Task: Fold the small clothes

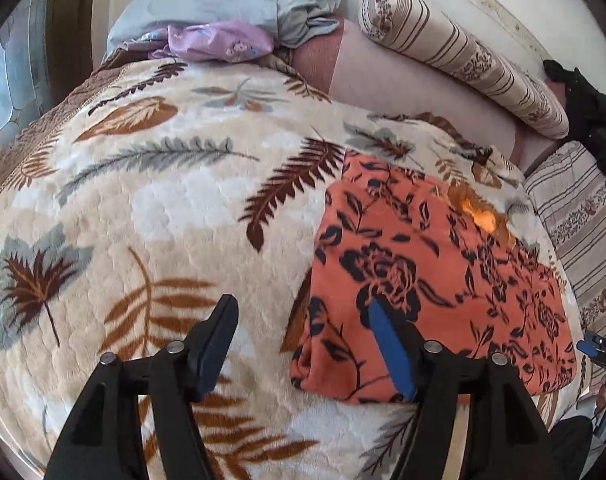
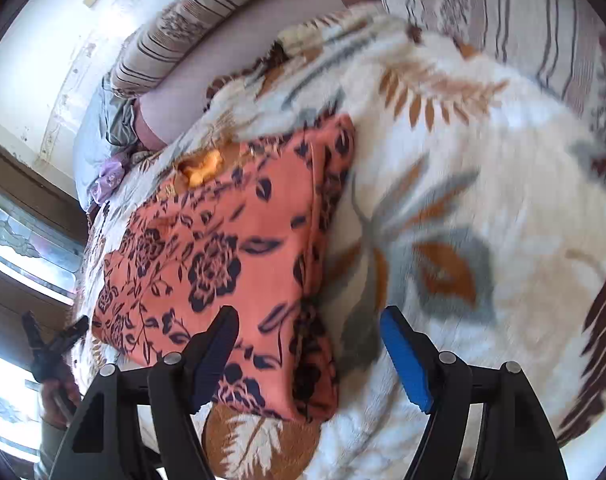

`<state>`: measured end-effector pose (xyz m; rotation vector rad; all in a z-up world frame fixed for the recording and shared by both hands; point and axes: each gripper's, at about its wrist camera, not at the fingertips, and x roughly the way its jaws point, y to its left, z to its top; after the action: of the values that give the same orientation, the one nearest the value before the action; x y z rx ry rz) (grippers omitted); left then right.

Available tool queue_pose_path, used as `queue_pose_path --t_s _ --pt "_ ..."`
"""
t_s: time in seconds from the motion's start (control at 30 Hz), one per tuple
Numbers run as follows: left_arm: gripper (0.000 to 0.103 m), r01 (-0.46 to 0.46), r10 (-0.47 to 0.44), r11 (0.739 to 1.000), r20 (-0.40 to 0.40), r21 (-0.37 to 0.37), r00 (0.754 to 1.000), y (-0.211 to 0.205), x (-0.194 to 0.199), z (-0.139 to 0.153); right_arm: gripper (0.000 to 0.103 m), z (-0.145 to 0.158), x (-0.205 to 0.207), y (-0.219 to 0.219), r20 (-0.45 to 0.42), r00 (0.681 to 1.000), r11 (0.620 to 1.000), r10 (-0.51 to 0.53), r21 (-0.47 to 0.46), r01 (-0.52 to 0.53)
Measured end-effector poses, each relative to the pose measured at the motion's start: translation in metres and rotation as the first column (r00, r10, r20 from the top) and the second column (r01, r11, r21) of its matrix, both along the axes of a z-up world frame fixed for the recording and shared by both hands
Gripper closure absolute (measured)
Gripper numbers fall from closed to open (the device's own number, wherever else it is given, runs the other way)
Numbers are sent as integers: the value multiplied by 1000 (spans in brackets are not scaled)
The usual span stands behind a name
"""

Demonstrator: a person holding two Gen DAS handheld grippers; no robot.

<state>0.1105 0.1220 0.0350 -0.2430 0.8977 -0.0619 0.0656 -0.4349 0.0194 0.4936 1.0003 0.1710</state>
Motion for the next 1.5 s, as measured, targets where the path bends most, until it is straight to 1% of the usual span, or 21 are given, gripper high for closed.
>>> queue_pose_path --t_s 0.07,0.2,0.27,0.33,0.4,0.43,0.47,0.5,0.53,0.57,0.6,0.73,0.9,1.03,1.13,1.23,1.3,1.37,1.43,1.47,1.5 --pt "30 11 -11 1000 7 2 1000 -3 15 2 27 10 11 4 42 999 1000 9 -13 -8" --pt "30 55 -55 998 -10 14 998 -17 47 -3 27 19 37 22 98 995 990 23 -138 -10" --pt "30 66 -66 997 -23 39 998 -25 62 -10 27 14 54 28 110 994 979 21 -206 2" --pt "30 73 -71 996 -49 44 996 -30 75 -19 27 3 73 35 92 995 966 24 -260 1" --pt "30 69 -67 997 -54 41 996 -33 82 -25 29 -9 83 35 72 997 960 28 -279 -7" --pt "30 69 -67 997 -50 41 997 -34 85 -26 35 -13 87 37 64 998 958 29 -286 -10" --pt "34 65 -63 997 -41 48 997 -33 87 -27 64 -16 90 39 57 998 953 32 -302 -13" --pt "42 68 -66 996 -38 54 997 -34 88 -28 80 -17 92 42 44 998 944 35 -329 -18" --pt "74 86 -82 994 -55 63 995 -36 92 -30 80 -18 92 45 39 998 937 45 -349 -28" --pt "93 99 -92 992 -83 83 992 -37 96 -34 88 -18 93 49 31 997 929 64 -367 -48" --pt "94 98 -89 990 -91 98 992 -37 97 -36 91 -18 93 52 23 996 921 82 -384 -67" --pt "99 109 -104 989 -53 96 993 -36 95 -29 94 -9 90 55 30 994 910 107 -405 -86" --pt "100 136 -145 982 63 129 987 -39 85 4 95 15 80 55 93 989 911 112 -407 -65" --pt "100 150 -174 977 157 152 972 -44 82 35 96 36 73 48 159 984 922 82 -388 -14" --pt "100 159 -200 969 229 187 953 -55 90 61 96 53 72 40 217 975 920 43 -389 46" --pt "100 167 -224 960 262 224 939 -69 109 75 96 62 81 28 247 969 920 -6 -379 102" --pt "99 157 -217 958 251 238 943 -78 132 69 96 56 92 18 247 968 918 -51 -369 143" --pt "96 126 -191 952 222 278 956 -87 159 46 95 36 105 7 215 970 918 -113 -350 185" --pt "96 97 -127 939 71 331 989 -91 193 4 94 3 122 -4 138 979 939 -151 -290 186" --pt "91 87 -87 938 -16 336 996 -88 207 -18 94 -13 130 -6 87 986 946 -143 -280 162" --pt "87 96 -65 944 -107 317 992 -82 216 -36 93 -25 134 -7 42 990 952 -136 -272 142"
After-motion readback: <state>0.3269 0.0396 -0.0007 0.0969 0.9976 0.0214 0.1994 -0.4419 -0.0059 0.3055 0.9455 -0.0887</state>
